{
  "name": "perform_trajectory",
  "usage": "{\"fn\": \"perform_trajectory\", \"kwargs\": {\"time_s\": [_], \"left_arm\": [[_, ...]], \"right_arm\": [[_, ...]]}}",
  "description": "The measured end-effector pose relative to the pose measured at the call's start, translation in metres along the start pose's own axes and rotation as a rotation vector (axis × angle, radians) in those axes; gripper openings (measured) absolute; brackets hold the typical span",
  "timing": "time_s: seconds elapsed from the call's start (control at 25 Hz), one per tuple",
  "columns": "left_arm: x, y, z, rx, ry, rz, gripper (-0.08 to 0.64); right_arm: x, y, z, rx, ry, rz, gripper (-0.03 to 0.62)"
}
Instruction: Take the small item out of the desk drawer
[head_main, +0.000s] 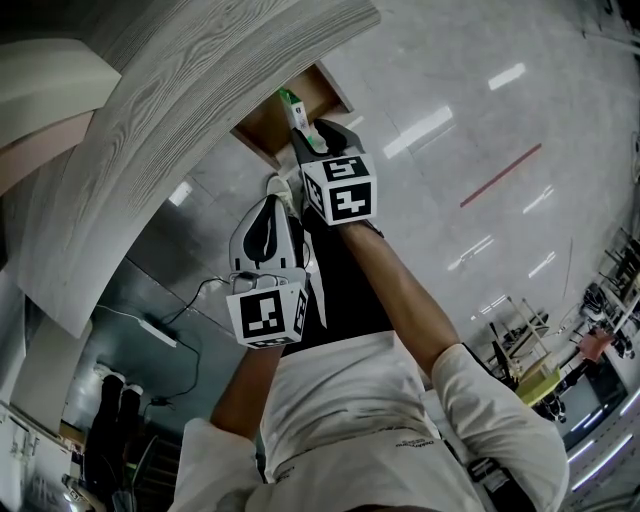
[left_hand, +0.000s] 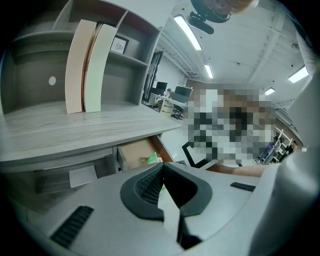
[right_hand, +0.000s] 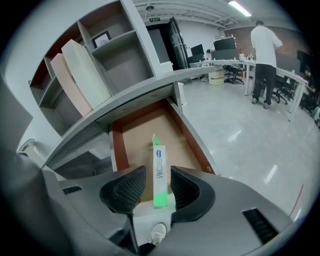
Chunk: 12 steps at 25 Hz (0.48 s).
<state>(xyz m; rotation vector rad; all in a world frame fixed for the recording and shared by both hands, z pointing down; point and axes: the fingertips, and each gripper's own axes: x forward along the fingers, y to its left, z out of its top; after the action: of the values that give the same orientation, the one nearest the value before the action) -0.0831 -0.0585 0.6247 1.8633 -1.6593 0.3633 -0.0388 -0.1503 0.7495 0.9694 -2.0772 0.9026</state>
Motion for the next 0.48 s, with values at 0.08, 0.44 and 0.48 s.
{"fn": "perform_trajectory", "kwargs": {"time_s": [0.08,0.44,0.48], "left_arm": [[0.002,0.001,0.0,-0.001,0.001,0.002,0.015],[0.003,0.012,-0.003,-0.085,0.014,0.031,0.015],[0.004,0.013,-0.003,-0.089,0.015,0.033,0.015]], "right_arm": [[0.005,0.0,-0.001,-0.001,0.01,0.001,0.167],[0.022,0.001,-0.009,0.012,0.062,0.003,0.158],[0.024,0.002,-0.01,0.01,0.069,0.004,0.156]]}}
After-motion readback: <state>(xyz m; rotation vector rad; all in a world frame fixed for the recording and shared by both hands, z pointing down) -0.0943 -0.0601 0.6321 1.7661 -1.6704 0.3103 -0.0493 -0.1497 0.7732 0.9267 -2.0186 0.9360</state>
